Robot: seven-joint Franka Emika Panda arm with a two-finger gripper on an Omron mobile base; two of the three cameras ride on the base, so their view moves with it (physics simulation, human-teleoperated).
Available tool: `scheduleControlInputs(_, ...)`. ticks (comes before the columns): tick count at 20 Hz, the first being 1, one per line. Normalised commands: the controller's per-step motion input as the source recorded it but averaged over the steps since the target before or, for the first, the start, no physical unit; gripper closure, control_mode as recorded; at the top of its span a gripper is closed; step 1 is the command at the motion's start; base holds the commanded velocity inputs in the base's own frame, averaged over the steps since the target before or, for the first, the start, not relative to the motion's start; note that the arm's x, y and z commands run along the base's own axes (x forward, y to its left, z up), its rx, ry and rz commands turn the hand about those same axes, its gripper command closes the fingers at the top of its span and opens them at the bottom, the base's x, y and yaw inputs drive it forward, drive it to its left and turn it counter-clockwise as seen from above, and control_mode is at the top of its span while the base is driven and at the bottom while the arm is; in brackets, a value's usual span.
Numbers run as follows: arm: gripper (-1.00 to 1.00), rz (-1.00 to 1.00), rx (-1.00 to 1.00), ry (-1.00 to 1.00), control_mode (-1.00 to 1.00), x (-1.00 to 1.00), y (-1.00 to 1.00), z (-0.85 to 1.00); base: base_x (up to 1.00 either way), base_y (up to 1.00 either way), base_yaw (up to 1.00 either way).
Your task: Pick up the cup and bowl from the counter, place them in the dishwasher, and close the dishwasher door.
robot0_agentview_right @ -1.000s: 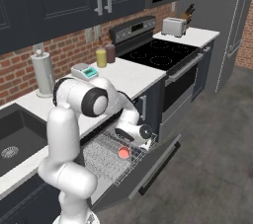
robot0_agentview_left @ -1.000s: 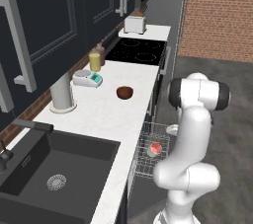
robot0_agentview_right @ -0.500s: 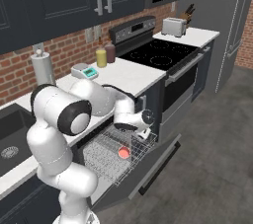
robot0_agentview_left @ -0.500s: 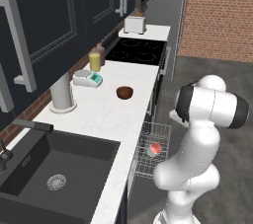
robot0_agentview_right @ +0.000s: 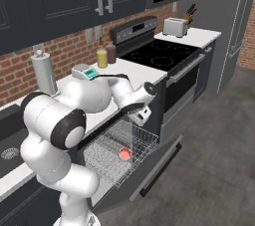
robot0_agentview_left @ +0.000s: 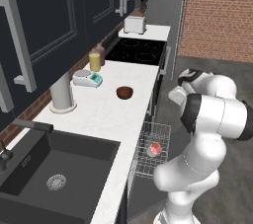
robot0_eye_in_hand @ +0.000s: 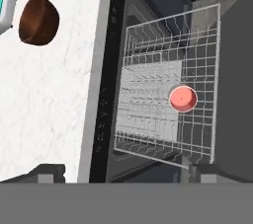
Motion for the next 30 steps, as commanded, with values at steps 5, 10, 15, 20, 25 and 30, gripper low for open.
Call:
scheduleControlInputs(5, -1.0, -0.05, -0.07, 0.1, -1.0, 0.31, 0.34, 0.0, 0.0, 0.0, 0.0)
scheduleControlInputs(10, -1.0, -0.02, -0.12, 0.17, -1.0, 0.54, 0.48, 0.03, 0.0, 0.0, 0.0)
scheduleControlInputs(15, -1.0, 0.0, 0.0, 0.18, -1.0, 0.46, 0.01, 0.2, 0.0, 0.0, 0.0)
scheduleControlInputs(20, -1.0, 0.01, 0.0, 0.04, -1.0, 0.49, 0.11, 0.0, 0.0, 0.0, 0.0)
scheduleControlInputs(25, -1.0, 0.01, 0.0, 0.0, -1.0, 0.62, 0.21, 0.0, 0.0, 0.0, 0.0)
scheduleControlInputs(30, -1.0, 0.0, -0.02, 0.05, -1.0, 0.58, 0.32, 0.0, 0.0, 0.0, 0.0)
